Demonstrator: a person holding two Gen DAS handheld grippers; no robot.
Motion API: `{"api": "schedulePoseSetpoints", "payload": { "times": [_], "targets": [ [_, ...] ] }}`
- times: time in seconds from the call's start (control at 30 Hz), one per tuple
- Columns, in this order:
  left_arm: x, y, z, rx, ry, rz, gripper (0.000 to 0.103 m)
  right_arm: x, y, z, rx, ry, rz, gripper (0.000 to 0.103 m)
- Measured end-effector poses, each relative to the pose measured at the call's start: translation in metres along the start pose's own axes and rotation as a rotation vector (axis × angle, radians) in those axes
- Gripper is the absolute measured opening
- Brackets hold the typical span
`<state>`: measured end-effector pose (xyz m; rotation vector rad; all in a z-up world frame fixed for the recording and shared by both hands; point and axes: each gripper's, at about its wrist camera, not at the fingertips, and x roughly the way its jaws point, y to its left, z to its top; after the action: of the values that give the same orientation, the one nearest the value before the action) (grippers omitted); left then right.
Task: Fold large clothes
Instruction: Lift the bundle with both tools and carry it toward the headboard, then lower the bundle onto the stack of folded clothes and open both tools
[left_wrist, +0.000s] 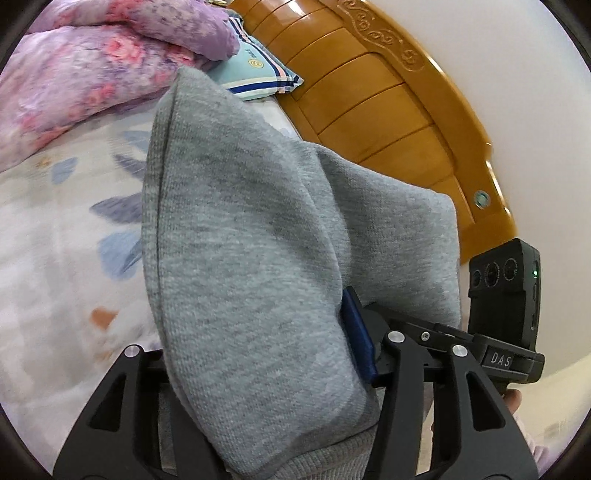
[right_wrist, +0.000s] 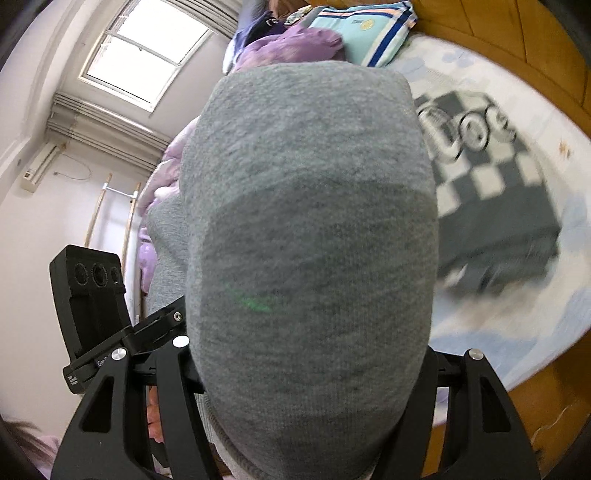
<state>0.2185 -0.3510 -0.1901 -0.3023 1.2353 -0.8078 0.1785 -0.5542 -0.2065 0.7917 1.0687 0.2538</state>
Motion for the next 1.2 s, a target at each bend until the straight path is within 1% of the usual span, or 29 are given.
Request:
{"api": "schedulePoseSetpoints", "payload": {
  "times": [0.1,0.17,0.2,0.23,0.3,0.33,0.37,0.4,0.43,0.47,0.5,0.53,0.57,0.63,0.67,0.7,0.77,0.8,0.83,0.87,0.9,0.93,0.97,1.0,1.03,1.07,1.1,1.17,1.2],
  "targets": [
    [0.054,-0.007,0.037,-0.009,-0.013,0.004,0.051,0.007,-0.040,0.045,-0.022,0.005,-0.026,0.061],
    [0.095,-0.007,0.066,-0.023,-0.019,0.007,0.053,0.011,-0.060,0.069,-0.034,0.005,-0.039,0.062],
    [0.104,-0.004,0.075,-0.027,-0.023,0.013,0.054,0.017,-0.071,0.083,-0.037,0.006,-0.043,0.062],
    [0.122,-0.002,0.088,-0.031,-0.026,0.033,0.059,0.022,-0.080,0.091,-0.038,0.010,-0.041,0.063],
    [0.159,0.005,0.112,-0.024,-0.020,0.092,0.060,0.038,-0.103,0.108,-0.023,0.013,-0.049,0.065],
    [0.180,0.009,0.122,-0.013,-0.011,0.120,0.060,0.051,-0.119,0.121,-0.017,0.017,-0.068,0.067],
    [0.193,0.016,0.127,-0.007,-0.004,0.140,0.062,0.064,-0.130,0.127,-0.013,0.027,-0.085,0.070],
    [0.218,0.027,0.132,-0.007,0.023,0.192,0.062,0.071,-0.144,0.139,0.006,0.043,-0.102,0.075],
    [0.226,0.036,0.133,-0.014,0.045,0.222,0.063,0.085,-0.161,0.145,0.053,0.075,-0.147,0.076],
    [0.241,0.047,0.134,-0.026,0.095,0.280,0.063,0.095,-0.173,0.146,0.090,0.111,-0.213,0.076],
    [0.244,0.054,0.134,-0.036,0.115,0.314,0.063,0.103,-0.182,0.148,0.115,0.147,-0.281,0.082],
    [0.242,0.061,0.131,-0.041,0.121,0.353,0.063,0.106,-0.188,0.144,0.132,0.174,-0.331,0.086],
    [0.236,0.069,0.128,-0.042,0.116,0.398,0.068,0.101,-0.190,0.138,0.144,0.167,-0.324,0.088],
    [0.224,0.079,0.123,-0.036,0.115,0.455,0.076,0.081,-0.191,0.123,0.172,0.141,-0.293,0.088],
    [0.215,0.082,0.121,-0.026,0.127,0.495,0.076,0.073,-0.191,0.121,0.170,0.129,-0.306,0.088],
    [0.209,0.082,0.119,-0.012,0.130,0.499,0.076,0.067,-0.186,0.124,0.160,0.117,-0.336,0.089],
    [0.193,0.074,0.118,0.014,0.100,0.509,0.074,0.043,-0.178,0.127,0.117,0.037,-0.422,0.089],
    [0.187,0.067,0.118,0.025,0.078,0.500,0.072,0.028,-0.170,0.128,0.103,-0.007,-0.452,0.089],
    [0.187,0.064,0.123,0.032,0.070,0.481,0.066,0.030,-0.178,0.147,0.101,-0.049,-0.479,0.089],
    [0.189,0.056,0.128,0.046,0.064,0.441,0.060,0.017,-0.174,0.146,0.097,-0.101,-0.506,0.089],
    [0.193,0.050,0.136,0.059,0.053,0.407,0.057,0.015,-0.170,0.156,0.089,-0.143,-0.512,0.086],
    [0.195,0.042,0.136,0.069,0.041,0.388,0.049,0.007,-0.166,0.158,0.057,-0.199,-0.490,0.078],
    [0.201,0.036,0.142,0.081,0.022,0.369,0.042,0.008,-0.164,0.161,0.012,-0.211,-0.428,0.047],
    [0.210,0.031,0.151,0.099,0.001,0.355,0.040,0.017,-0.164,0.167,-0.011,-0.178,-0.376,0.026],
    [0.223,0.027,0.159,0.112,-0.004,0.354,0.039,0.027,-0.165,0.170,-0.012,-0.150,-0.353,0.026],
    [0.242,0.028,0.171,0.119,0.007,0.355,0.039,0.042,-0.167,0.176,-0.015,-0.104,-0.327,0.026],
    [0.261,0.032,0.179,0.114,0.030,0.364,0.039,0.051,-0.171,0.177,-0.022,-0.074,-0.340,0.024],
    [0.297,0.044,0.184,0.089,0.099,0.371,0.038,0.077,-0.187,0.189,-0.032,-0.065,-0.447,0.024],
    [0.316,0.056,0.186,0.060,0.130,0.348,0.038,0.082,-0.193,0.195,-0.005,-0.080,-0.454,0.024]
  ]
}}
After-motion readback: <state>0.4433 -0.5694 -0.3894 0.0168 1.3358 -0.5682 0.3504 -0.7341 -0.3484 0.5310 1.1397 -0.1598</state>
